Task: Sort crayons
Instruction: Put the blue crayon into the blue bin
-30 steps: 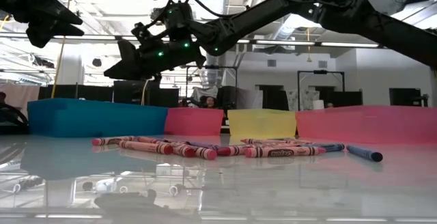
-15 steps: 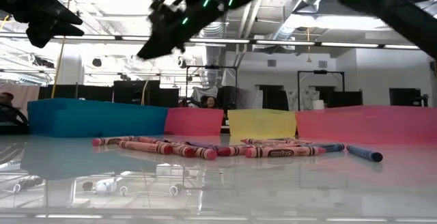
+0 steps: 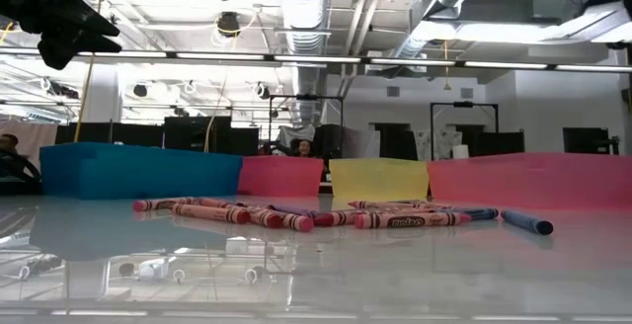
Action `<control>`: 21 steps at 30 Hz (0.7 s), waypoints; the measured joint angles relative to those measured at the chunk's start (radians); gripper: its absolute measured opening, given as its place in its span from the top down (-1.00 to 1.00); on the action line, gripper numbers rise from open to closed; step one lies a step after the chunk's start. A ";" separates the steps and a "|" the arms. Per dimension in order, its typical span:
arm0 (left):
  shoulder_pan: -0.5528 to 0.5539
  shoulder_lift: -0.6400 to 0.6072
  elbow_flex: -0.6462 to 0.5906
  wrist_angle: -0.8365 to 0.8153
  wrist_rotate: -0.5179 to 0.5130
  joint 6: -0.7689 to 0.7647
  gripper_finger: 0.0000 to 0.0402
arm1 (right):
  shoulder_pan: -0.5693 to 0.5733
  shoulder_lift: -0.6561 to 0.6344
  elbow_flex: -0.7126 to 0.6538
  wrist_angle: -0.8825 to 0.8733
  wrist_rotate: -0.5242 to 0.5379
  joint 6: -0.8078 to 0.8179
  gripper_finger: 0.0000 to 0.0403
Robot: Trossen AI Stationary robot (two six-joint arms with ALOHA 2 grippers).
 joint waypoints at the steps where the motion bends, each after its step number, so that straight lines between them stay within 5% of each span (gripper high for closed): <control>1: 0.000 0.000 0.000 0.000 0.000 0.000 0.28 | 0.009 -0.023 0.000 -0.036 0.001 0.011 0.47; 6: 0.000 0.000 0.000 -0.001 0.000 0.000 0.28 | 0.058 -0.101 0.000 -0.200 0.022 0.092 0.47; 21: 0.000 0.000 0.000 -0.001 0.000 0.000 0.28 | 0.367 -0.255 -0.001 -0.454 0.398 0.432 0.47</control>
